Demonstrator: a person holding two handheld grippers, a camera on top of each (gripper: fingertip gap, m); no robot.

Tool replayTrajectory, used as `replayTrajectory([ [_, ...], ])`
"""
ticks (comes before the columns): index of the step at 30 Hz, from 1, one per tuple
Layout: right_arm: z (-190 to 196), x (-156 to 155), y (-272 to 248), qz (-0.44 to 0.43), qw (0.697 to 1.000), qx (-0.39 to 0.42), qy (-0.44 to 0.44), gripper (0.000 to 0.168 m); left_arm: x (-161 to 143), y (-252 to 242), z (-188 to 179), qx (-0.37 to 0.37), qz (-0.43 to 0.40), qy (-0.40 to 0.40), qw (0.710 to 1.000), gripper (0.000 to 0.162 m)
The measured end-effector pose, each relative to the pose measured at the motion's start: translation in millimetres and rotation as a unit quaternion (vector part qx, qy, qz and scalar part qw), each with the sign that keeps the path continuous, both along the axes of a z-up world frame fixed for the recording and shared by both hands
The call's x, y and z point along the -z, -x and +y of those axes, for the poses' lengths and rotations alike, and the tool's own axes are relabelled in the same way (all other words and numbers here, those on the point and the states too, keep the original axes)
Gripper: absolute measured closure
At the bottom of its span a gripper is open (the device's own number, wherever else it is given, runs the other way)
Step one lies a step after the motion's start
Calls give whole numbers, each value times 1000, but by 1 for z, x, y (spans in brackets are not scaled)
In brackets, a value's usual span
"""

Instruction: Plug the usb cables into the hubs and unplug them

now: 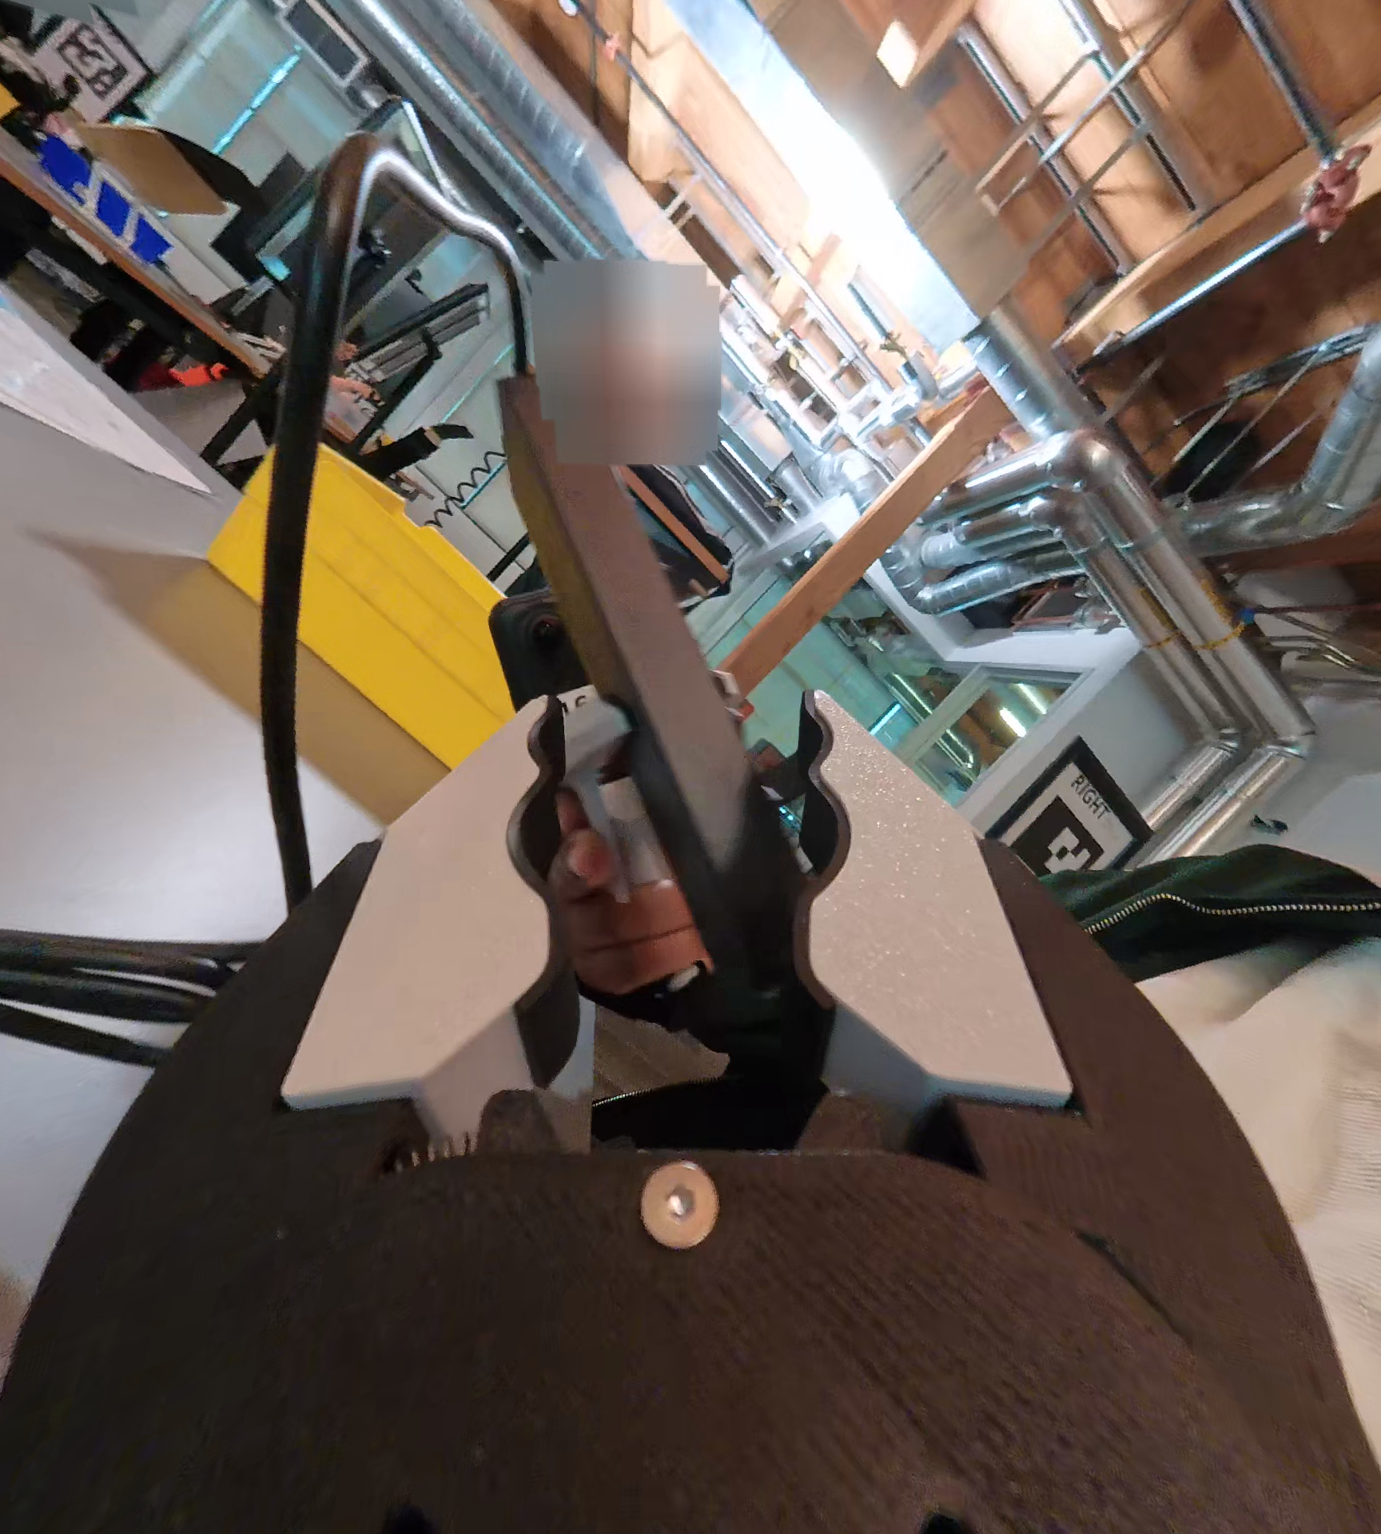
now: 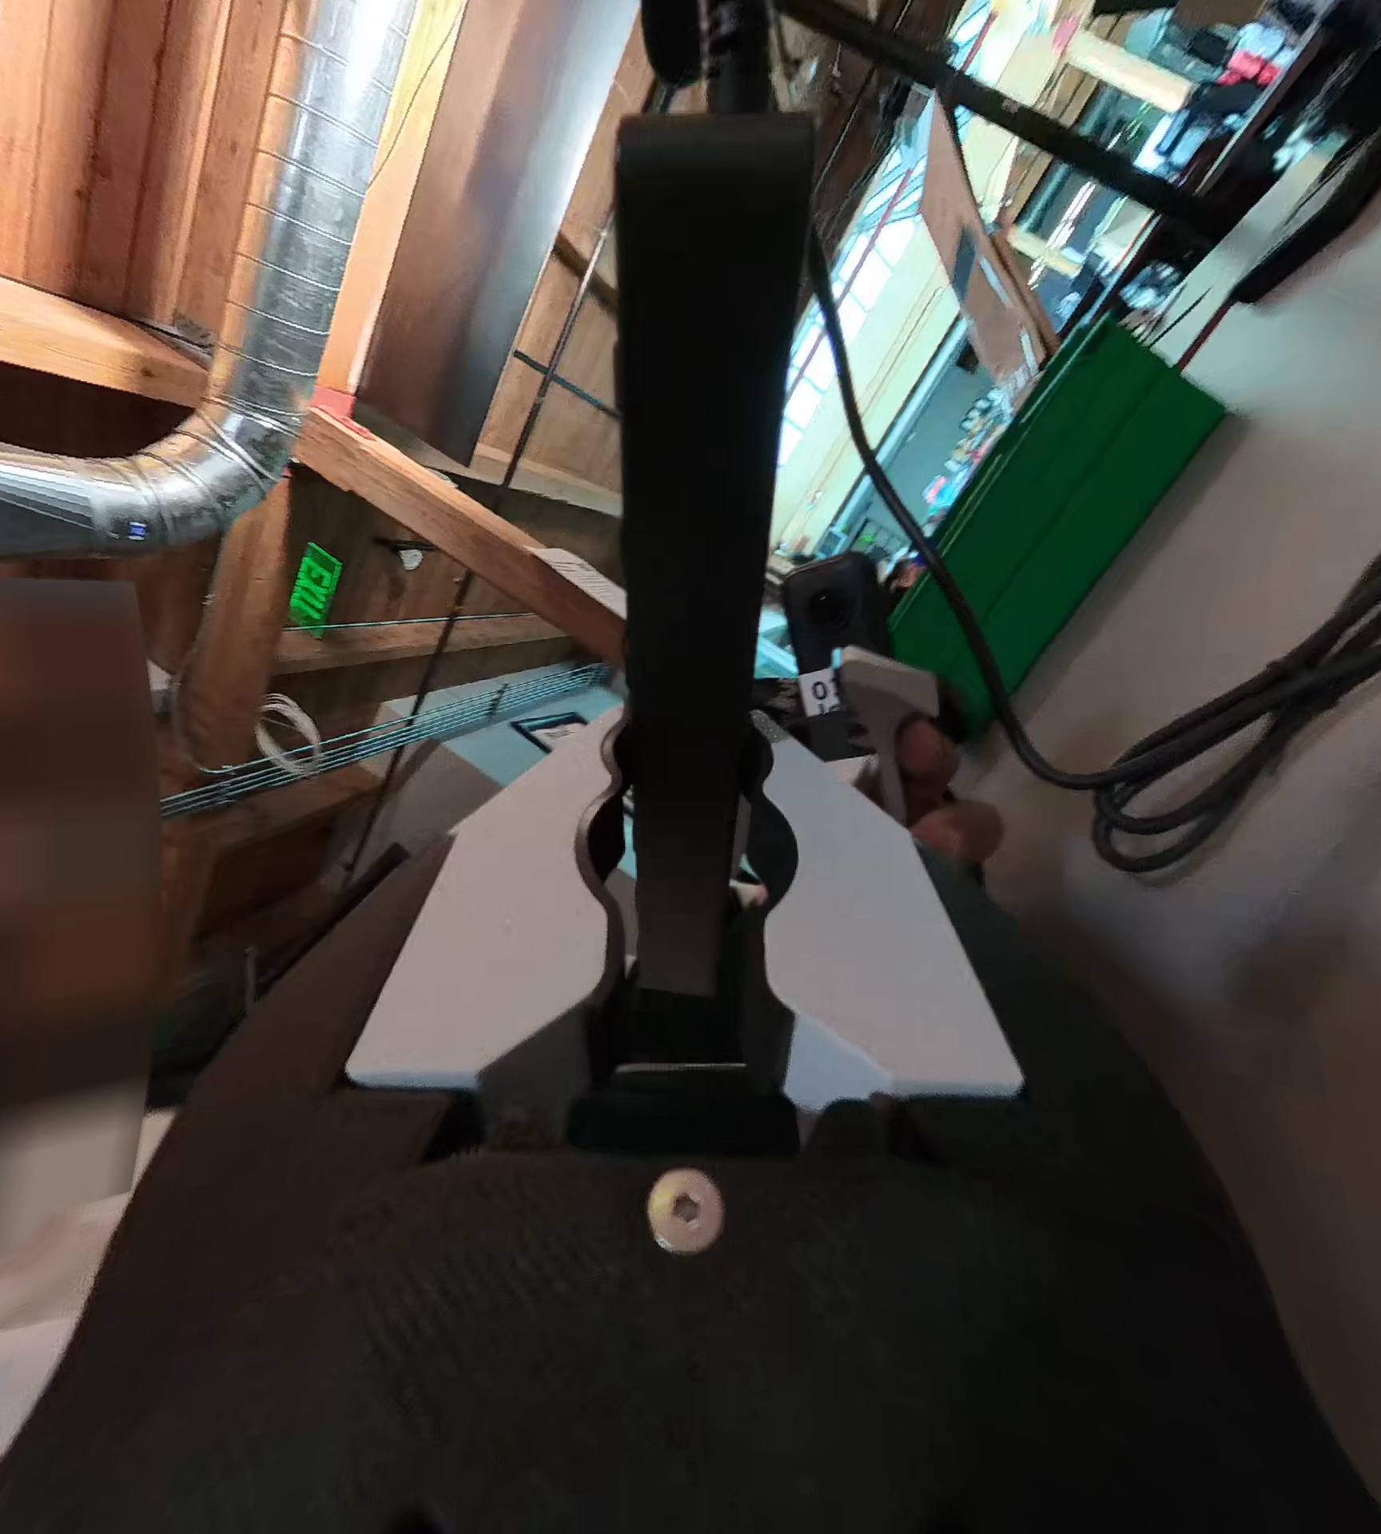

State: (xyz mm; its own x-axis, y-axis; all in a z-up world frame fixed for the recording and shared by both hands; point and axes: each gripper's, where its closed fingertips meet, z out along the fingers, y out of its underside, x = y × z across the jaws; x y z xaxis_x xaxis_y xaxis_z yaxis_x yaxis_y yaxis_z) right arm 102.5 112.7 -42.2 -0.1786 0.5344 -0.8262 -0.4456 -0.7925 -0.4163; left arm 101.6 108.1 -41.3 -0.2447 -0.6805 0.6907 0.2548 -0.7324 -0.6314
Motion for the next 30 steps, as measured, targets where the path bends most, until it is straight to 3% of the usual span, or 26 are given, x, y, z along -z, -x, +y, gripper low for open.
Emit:
replayTrajectory([
  [3, 5, 5, -5, -38, 998, 34, -20, 145, 7, -16, -17, 5, 29, -21, 999, 95],
  [7, 3, 4, -5, -45, 998, 41, -30, 144, 19, -32, -41, 33, 68, -49, 996, 94],
  [17, 10, 7, -1, -69, 996, 36, -48, 144, 17, -24, -39, 56, 44, -16, 997, 98],
  [27, 12, 3, 33, -61, 996, -17, -66, 144, 21, 3, -27, -59, 64, -28, 996, 116],
  [30, 14, 7, 47, -76, 994, -28, -70, 144, 29, 14, -17, -108, 90, -24, 990, 131],
])
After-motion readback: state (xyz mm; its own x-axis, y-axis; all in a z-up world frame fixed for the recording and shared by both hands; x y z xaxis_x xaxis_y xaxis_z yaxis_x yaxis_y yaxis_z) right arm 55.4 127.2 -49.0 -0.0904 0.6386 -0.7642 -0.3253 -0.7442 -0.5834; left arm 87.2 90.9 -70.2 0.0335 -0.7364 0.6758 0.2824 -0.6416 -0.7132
